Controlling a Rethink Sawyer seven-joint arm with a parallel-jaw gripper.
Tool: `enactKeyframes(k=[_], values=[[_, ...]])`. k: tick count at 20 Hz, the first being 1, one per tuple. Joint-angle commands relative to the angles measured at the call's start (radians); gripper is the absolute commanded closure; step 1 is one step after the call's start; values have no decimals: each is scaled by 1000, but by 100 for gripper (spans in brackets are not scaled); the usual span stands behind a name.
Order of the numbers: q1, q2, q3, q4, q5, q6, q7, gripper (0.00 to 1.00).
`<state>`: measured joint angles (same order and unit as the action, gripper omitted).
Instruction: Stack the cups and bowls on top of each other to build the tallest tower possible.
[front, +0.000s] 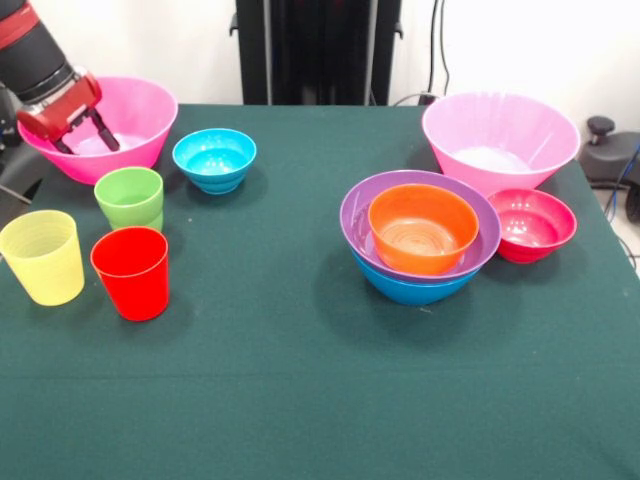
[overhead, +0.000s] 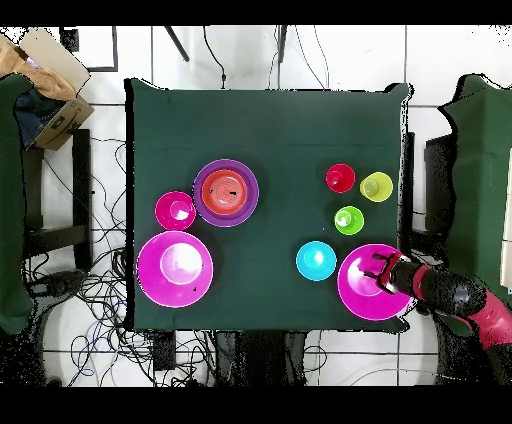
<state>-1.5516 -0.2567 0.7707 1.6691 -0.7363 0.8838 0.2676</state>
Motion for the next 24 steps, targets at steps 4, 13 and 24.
enactKeyframes(k=[4, 13, 24], values=[[58, -49, 7, -15, -56, 52, -176, 0], [164, -536, 41, 284, 129, 124, 136, 0], [259, -706, -38, 370, 226, 62, 182, 0]])
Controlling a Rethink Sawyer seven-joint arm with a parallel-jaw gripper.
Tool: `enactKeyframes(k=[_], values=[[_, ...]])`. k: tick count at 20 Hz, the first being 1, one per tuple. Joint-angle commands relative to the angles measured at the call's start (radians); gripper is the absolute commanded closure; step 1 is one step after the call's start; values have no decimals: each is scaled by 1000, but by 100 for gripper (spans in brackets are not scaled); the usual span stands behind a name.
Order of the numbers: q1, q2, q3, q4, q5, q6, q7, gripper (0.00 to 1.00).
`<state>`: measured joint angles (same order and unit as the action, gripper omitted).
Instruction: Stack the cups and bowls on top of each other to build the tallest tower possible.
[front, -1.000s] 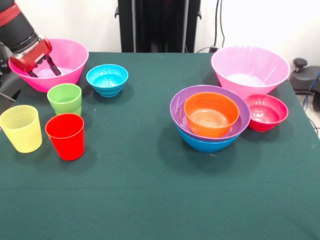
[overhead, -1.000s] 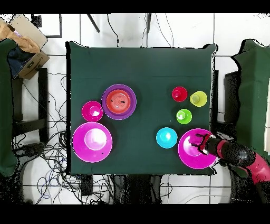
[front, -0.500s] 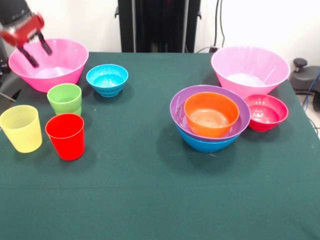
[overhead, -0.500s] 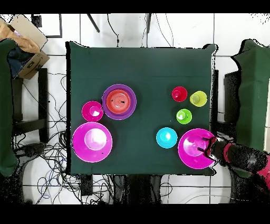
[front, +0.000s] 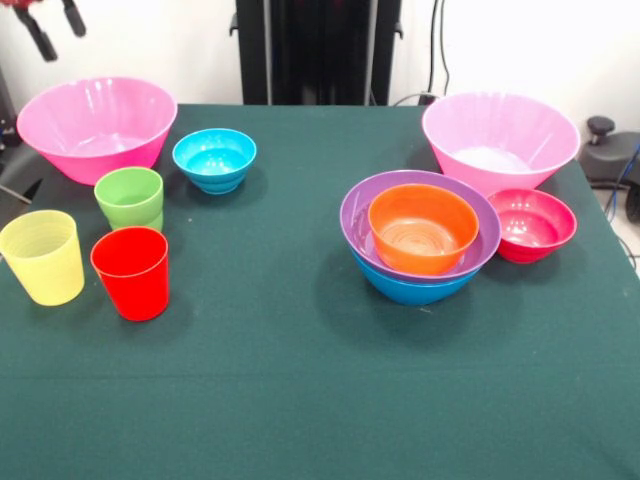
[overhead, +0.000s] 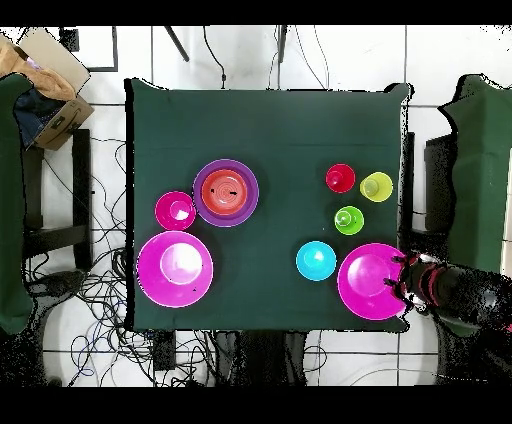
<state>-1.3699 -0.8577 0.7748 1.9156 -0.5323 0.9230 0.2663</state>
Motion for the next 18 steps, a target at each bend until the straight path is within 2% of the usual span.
enactKeyframes(k=[1, 5, 11, 18], values=[[81, -96, -54, 133, 17, -3, 195, 0], [80, -43, -101, 170, -23, -110, 227, 0], [97, -34, -151, 245, -50, -235, 282, 0], [121, -28, -193, 246, -41, -270, 257, 0]])
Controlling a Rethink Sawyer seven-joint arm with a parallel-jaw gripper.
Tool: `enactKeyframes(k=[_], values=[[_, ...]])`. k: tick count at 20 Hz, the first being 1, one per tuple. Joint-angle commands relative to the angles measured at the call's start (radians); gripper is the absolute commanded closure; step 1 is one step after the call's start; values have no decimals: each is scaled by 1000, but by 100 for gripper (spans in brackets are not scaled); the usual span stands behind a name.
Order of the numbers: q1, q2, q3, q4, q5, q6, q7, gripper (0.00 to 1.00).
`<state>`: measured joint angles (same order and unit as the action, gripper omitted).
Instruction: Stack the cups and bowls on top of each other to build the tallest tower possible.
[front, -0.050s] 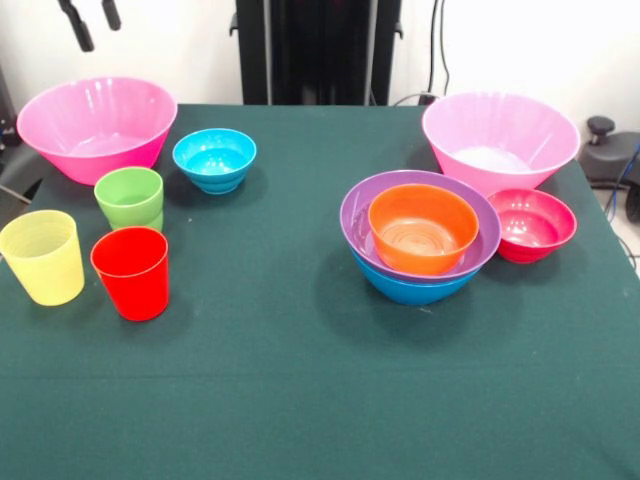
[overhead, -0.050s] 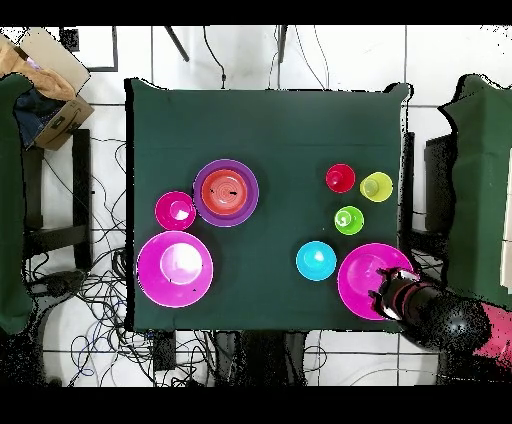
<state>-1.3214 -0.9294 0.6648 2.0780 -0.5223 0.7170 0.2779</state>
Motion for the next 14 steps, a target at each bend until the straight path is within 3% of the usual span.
enactKeyframes(k=[1, 10, 14], values=[[73, 46, -89, 80, -50, -66, 238, 0], [81, 68, -114, 49, -48, -74, 196, 0], [115, 122, -136, 29, -58, -115, 228, 0]])
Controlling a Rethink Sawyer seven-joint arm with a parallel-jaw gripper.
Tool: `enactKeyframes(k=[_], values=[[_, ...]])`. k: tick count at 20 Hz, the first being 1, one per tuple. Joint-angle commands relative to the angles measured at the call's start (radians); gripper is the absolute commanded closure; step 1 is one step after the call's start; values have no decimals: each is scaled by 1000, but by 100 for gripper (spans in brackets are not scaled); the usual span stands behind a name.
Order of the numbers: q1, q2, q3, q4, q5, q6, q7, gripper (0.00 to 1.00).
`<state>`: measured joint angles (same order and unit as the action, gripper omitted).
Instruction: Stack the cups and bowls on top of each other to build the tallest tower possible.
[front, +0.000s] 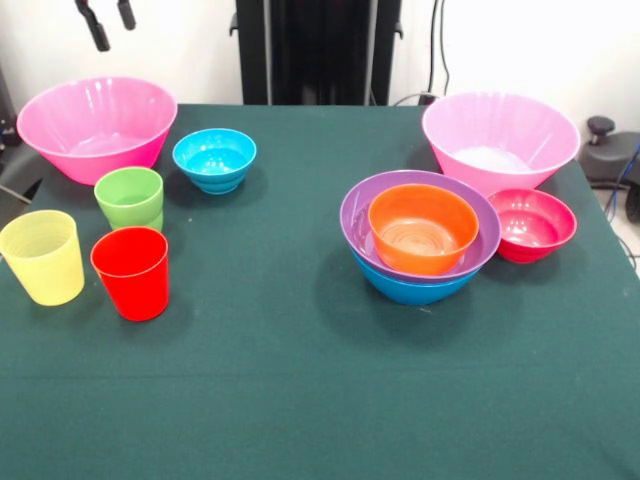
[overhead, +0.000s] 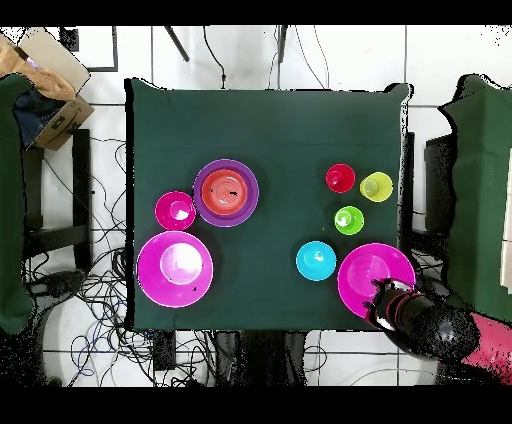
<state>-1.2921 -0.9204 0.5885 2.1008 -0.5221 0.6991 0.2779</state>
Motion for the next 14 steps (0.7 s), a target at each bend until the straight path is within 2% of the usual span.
enactKeyframes(k=[1, 4, 7, 10, 14], values=[[94, 141, -66, -4, -61, -113, 233, 0], [133, 240, -120, -47, -101, -192, 267, 0], [153, 299, -160, -68, -119, -255, 271, 0], [166, 298, -179, -65, -108, -269, 265, 0], [172, 261, -184, -56, -76, -247, 237, 0]])
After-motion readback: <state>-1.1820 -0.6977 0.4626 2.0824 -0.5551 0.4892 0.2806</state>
